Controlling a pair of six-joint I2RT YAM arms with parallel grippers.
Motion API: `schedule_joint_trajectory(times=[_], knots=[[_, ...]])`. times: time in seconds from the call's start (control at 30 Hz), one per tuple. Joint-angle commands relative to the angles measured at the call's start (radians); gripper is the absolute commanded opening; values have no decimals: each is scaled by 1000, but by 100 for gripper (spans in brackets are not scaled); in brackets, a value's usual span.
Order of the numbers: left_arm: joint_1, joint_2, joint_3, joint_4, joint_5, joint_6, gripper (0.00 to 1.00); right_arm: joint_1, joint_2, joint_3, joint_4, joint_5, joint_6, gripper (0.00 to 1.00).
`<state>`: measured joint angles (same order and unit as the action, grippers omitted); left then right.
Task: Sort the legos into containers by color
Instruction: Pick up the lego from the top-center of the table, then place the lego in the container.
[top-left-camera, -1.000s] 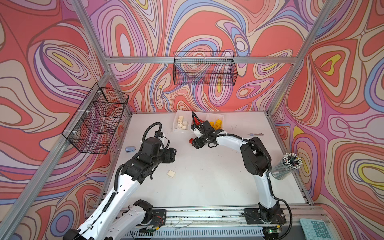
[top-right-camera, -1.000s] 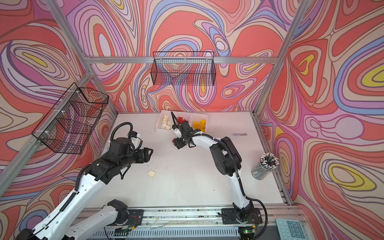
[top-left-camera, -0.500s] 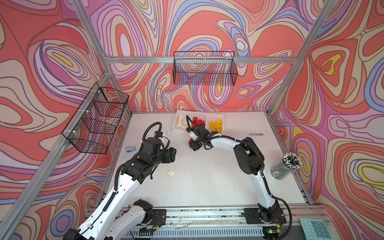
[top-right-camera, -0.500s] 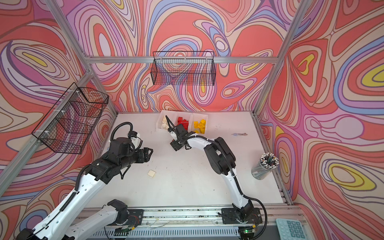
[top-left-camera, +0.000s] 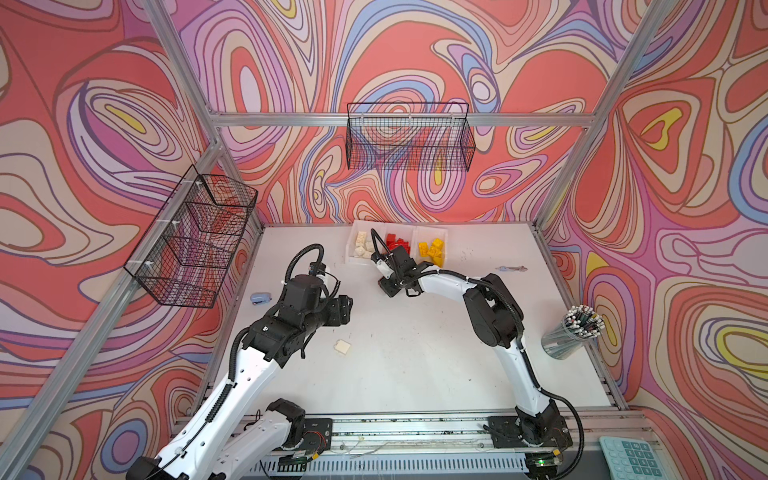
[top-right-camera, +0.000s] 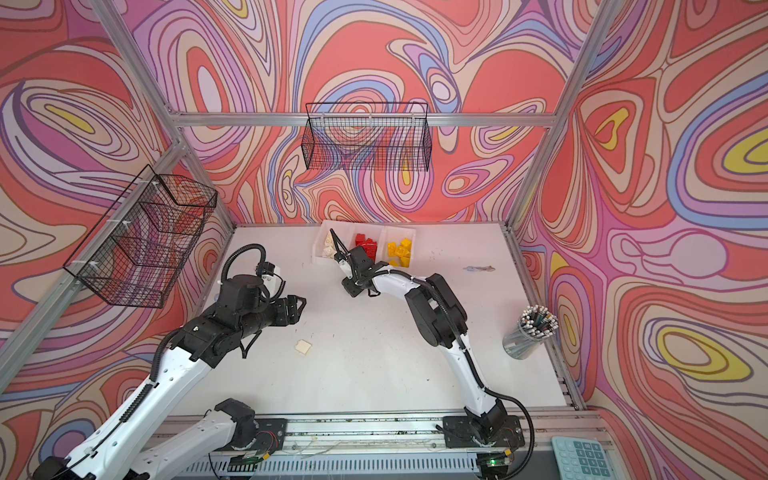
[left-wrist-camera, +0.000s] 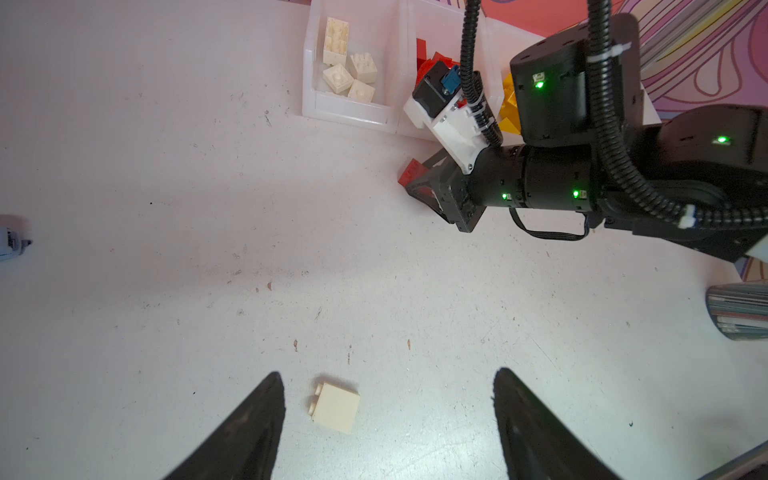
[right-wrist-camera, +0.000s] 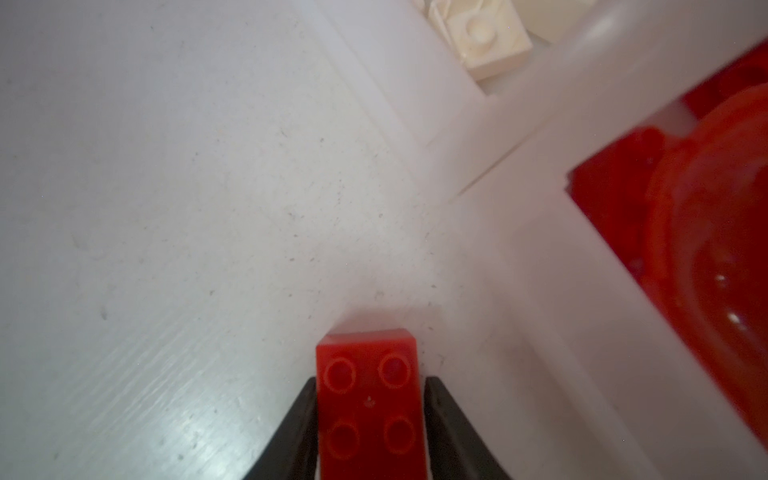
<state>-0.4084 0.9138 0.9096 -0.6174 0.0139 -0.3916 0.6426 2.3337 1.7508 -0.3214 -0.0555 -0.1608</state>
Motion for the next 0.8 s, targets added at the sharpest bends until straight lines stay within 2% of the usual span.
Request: schedule_joint_trajectory(times=[0.0, 0.13, 0.27, 0.5, 0.77], knots=[[3, 7, 6, -24, -7, 20, 79, 2, -17, -43, 36, 18, -1, 34], [4, 13, 6, -24, -6, 17, 79, 1, -60, -75, 71, 26, 16, 18], [4, 20, 8, -27, 5, 17, 79, 0, -94, -77, 76, 32, 30, 12], [5, 17, 7, -27, 6, 19, 79, 1, -165, -68, 76, 64, 72, 11], [4, 19, 7, -26, 17, 19, 79, -18, -161, 45, 14, 139, 129, 11]])
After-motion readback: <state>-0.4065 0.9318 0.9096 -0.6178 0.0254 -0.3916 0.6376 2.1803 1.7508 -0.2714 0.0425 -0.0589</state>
